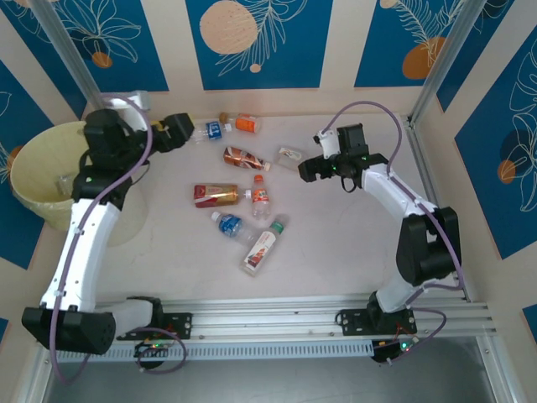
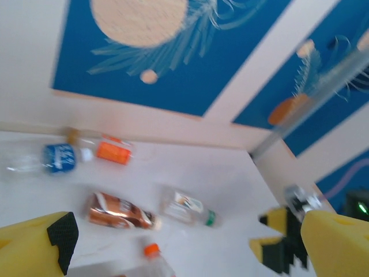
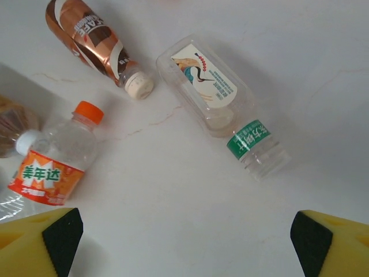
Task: Put the plastic bottles in the bin
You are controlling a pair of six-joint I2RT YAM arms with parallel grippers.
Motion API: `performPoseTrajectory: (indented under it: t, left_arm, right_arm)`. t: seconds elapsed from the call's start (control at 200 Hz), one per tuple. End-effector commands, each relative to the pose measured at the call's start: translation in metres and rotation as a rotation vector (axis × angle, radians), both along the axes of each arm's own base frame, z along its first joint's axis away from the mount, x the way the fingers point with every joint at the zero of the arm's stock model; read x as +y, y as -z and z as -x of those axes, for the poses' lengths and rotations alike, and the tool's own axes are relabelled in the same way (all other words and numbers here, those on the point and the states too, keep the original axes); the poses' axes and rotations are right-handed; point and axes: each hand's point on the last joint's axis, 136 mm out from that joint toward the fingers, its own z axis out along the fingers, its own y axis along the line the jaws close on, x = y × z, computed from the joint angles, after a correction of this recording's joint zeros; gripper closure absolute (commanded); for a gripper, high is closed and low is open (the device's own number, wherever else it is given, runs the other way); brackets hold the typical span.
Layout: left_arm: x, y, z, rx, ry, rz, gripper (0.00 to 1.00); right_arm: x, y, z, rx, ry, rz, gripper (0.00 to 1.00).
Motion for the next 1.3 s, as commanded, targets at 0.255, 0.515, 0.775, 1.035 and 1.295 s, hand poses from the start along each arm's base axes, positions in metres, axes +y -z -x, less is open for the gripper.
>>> performPoseTrajectory:
  t: [0.255,0.515,0.775,1.035,1.295]
  left_arm:
    - [-0.014,0.033,-0.003,0.016,0.051,-0.070,0.00]
    - [-0.004,0.028,0.015,-0.041,0.018,-0.119,0.00]
    - [0.006,0.032,0.024,-0.046,-0.025,-0.161,0.00]
    - [0.005,0.039,0.021,-0.019,-0.015,-0.170,0.00]
    - [0.002,0.047,0.016,0.007,-0.004,-0.166,0.00]
  right_arm:
    - [-0.004,0.053,-0.021,0.211,-0.383,0.253,0.07]
    - [-0.020,0.087,-0.060,0.227,-0.407,0.355,0.08]
    - [-0.009,0.121,-0.082,0.138,-0.494,0.443,0.11]
    - [0.011,0.140,-0.088,0.113,-0.572,0.500,0.15]
    - [0.008,0.139,-0.086,0.109,-0.552,0.507,0.49]
